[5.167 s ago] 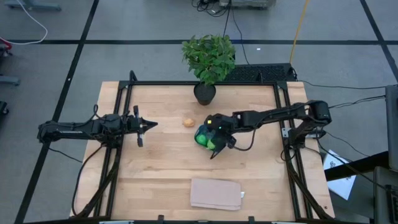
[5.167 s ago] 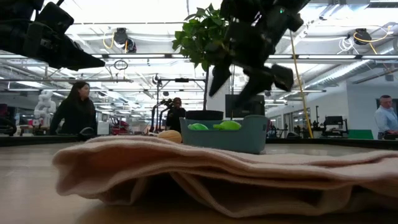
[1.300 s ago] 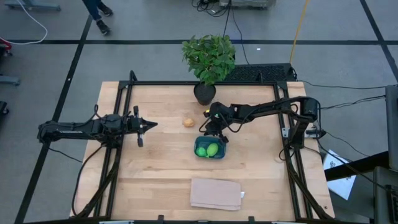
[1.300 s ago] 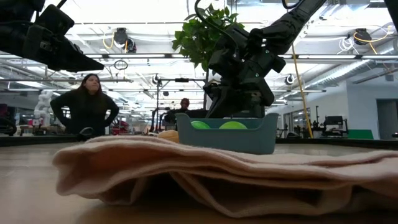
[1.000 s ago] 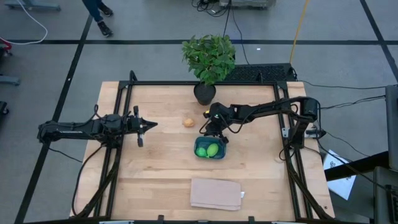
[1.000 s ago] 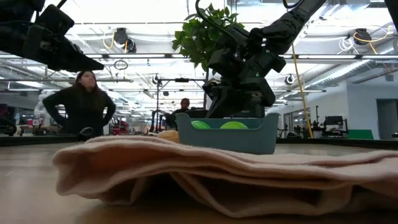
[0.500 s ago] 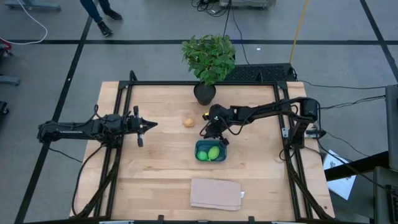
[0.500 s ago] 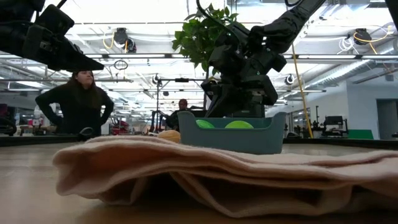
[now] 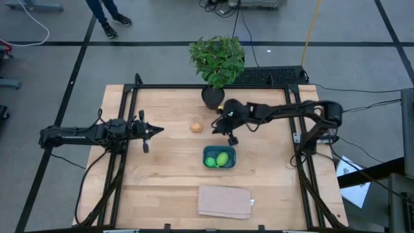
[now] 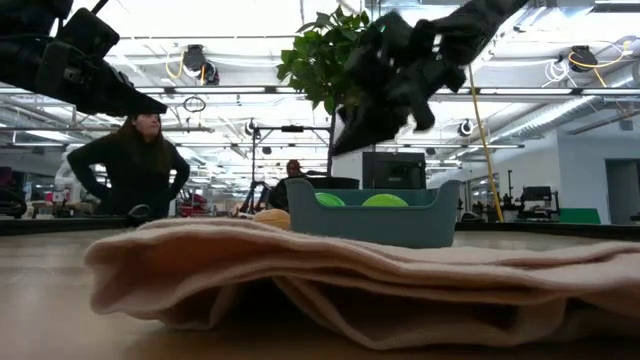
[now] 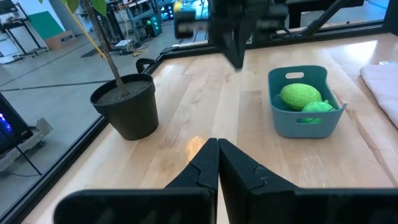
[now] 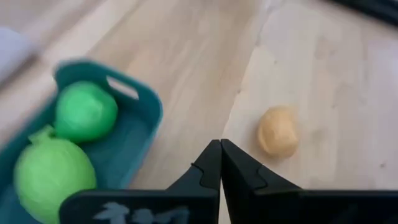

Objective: Pick and placing Produce into tupperware
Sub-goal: Put the potato into the blue container

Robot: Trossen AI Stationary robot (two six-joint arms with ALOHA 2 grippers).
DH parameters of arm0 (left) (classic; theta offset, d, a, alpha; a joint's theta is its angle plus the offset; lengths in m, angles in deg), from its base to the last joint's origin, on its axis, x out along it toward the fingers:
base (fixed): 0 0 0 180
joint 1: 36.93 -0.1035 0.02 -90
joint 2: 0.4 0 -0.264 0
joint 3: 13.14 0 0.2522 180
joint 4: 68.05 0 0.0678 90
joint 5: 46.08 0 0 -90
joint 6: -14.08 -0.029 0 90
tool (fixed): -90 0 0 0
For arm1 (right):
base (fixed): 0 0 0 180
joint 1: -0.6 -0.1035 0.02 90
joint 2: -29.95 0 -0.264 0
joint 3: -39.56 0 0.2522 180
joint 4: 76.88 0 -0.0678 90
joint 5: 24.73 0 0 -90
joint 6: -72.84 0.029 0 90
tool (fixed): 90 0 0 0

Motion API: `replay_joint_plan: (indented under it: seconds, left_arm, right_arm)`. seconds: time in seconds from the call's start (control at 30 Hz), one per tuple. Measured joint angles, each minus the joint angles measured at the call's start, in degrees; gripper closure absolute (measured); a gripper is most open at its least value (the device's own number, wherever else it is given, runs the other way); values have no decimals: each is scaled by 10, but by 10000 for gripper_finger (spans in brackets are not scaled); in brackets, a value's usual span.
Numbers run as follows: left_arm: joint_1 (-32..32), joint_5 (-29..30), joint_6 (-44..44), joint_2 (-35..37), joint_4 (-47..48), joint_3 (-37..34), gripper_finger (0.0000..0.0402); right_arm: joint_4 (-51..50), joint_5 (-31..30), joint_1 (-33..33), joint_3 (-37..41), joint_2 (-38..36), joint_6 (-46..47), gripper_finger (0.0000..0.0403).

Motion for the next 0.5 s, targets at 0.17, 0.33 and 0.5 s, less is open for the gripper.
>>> replay_joint_plan:
  seconds: [0.17,0.33,0.5]
  left_arm:
    - [0,0,0,0,1,0,387]
    - [0,0,0,0,5,0,387]
    - [0,0,0,0,5,0,387]
  right_arm:
    - [-4,1,-10,2,-61,38,403]
    - [-2,3,-28,34,-145,87,403]
    - [67,3,-47,121,-259,160,403]
